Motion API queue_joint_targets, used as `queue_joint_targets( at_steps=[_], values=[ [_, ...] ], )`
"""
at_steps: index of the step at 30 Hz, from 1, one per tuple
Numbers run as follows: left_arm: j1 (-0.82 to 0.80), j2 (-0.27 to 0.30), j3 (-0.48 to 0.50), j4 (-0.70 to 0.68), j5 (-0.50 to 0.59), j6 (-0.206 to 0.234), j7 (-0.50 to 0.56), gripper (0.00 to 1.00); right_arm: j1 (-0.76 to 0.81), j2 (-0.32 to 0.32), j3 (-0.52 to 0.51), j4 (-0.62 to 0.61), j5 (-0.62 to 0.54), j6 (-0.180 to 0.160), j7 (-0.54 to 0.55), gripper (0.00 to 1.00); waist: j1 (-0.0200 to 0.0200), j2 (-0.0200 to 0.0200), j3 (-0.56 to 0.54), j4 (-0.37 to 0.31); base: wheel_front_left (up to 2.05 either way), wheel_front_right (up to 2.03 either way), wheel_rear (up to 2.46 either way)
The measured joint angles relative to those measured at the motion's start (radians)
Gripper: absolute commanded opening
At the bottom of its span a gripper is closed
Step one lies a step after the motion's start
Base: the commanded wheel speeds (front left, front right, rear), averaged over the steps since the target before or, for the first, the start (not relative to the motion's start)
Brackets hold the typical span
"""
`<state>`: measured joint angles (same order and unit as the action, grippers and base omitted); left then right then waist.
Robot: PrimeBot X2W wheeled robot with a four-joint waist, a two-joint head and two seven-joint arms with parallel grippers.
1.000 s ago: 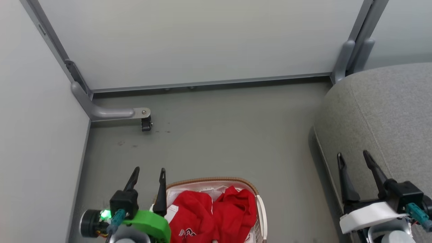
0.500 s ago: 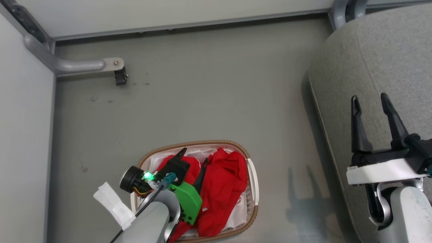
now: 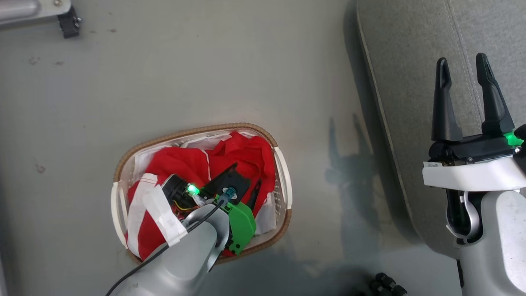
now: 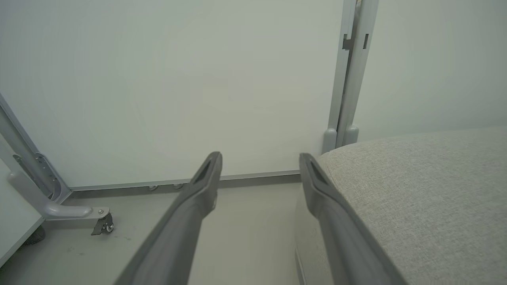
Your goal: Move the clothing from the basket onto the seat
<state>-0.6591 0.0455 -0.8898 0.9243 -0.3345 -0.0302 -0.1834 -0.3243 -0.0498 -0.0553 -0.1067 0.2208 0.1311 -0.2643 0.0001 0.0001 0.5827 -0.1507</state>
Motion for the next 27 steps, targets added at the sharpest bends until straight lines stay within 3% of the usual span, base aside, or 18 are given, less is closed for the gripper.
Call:
queue_joint_targets(
  at_steps=[12, 20, 21, 22, 23, 27],
  values=[
    [-0.069, 0.0, -0.073, 0.154, -0.039, 0.033, 0.042, 1.0, -0.019, 0.0, 0.028, -0.02, 0.052, 0.0, 0.0, 1.0, -0.0001, 0.0, 0.166, -0.119, 0.0, 0.0, 0.0],
    [-0.095, 0.001, -0.069, 0.249, -0.067, 0.109, 0.098, 1.0, -0.02, 0.0, 0.047, -0.026, 0.064, 0.0, 0.0, 1.0, 0.0, 0.0, 0.209, -0.184, 0.0, 0.0, 0.0],
    [-0.098, 0.001, -0.068, 0.255, -0.073, 0.116, 0.103, 0.71, -0.02, 0.0, 0.049, -0.025, 0.068, 0.0, 0.0, 1.0, -0.0001, 0.0, 0.212, -0.191, 0.0, 0.0, 0.0],
    [-0.101, 0.001, -0.068, 0.257, -0.08, 0.12, 0.106, 0.32, -0.02, 0.0, 0.051, -0.025, 0.071, 0.0, 0.0, 1.0, -0.0001, 0.0, 0.214, -0.197, 0.0, 0.0, 0.0],
    [-0.104, 0.001, -0.068, 0.255, -0.084, 0.123, 0.112, 0.0, -0.02, 0.0, 0.052, -0.024, 0.071, 0.0, 0.0, 1.0, -0.0001, 0.0, 0.214, -0.201, 0.0, 0.0, 0.0],
    [-0.108, 0.002, -0.075, 0.229, -0.106, 0.121, 0.102, 0.0, -0.015, 0.0, 0.049, -0.017, 0.072, 0.0, 0.0, 1.0, -0.0001, 0.0, 0.202, -0.206, 0.0, 0.0, 0.0]
  ],
)
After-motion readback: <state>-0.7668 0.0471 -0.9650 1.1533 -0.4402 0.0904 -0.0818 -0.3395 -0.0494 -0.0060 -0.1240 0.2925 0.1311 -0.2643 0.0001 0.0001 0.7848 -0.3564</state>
